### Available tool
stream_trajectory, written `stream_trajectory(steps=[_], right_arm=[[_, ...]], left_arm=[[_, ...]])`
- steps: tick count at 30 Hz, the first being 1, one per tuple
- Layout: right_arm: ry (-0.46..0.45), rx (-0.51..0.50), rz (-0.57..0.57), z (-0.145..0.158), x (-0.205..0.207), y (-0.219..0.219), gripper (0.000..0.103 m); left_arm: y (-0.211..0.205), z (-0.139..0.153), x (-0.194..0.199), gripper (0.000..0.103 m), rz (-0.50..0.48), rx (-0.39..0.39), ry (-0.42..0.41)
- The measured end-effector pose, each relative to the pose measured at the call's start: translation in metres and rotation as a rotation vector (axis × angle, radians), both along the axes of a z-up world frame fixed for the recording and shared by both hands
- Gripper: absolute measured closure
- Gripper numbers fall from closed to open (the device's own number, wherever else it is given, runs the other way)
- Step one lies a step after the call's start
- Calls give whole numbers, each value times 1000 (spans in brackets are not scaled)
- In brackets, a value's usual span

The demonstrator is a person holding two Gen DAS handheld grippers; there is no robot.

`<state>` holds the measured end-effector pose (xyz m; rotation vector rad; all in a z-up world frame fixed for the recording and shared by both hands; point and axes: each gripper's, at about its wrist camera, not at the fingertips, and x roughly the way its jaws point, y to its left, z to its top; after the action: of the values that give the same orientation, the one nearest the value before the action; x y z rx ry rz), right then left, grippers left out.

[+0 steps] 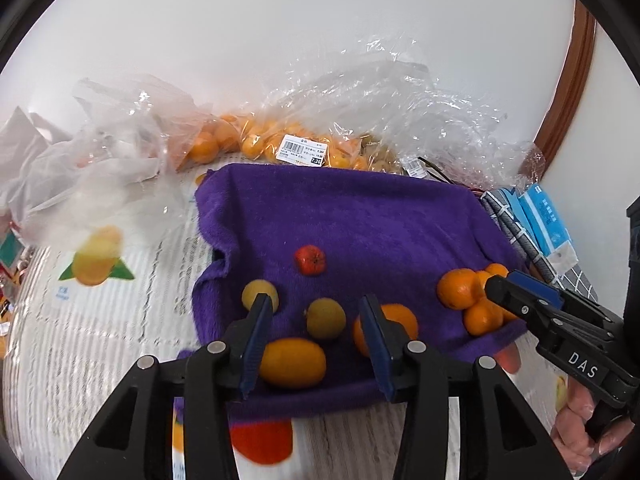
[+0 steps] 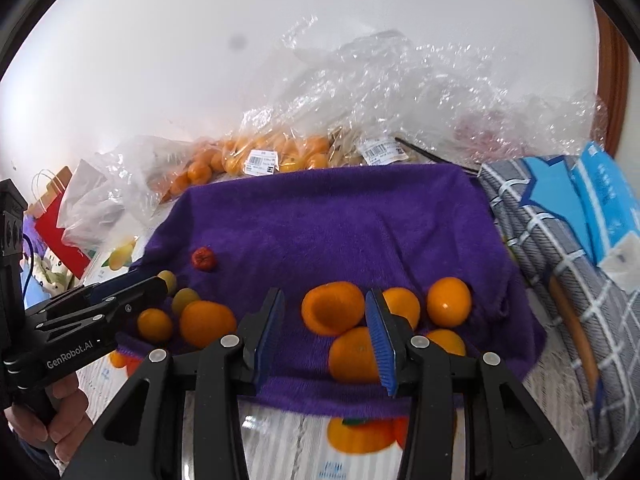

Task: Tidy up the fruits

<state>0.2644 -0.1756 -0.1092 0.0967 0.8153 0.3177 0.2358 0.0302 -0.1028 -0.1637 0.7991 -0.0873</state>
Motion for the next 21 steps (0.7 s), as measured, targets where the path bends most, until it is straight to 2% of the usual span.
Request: stream_trajectory(steps=[11,13,17,20,21], right_arm=[[-63,-60,-57,45,-59,-10,60],[-63,-60,-69,52,-72,-14,54],[-60,-76,-108,66,-97,-25,48],[-59,-110,-130,74,-116,-32,48],[-61,-119,-136,78,-125,-36,48]], left_arm=[[-4,22,-53,53,27,0,-11],[-5,29,-64,50,28,-2,-15],[-10,47,-94,42,42,7,-58],[-15,61,-116,40,45,16,-94],[-17,65,-123,37,44,18,-106]])
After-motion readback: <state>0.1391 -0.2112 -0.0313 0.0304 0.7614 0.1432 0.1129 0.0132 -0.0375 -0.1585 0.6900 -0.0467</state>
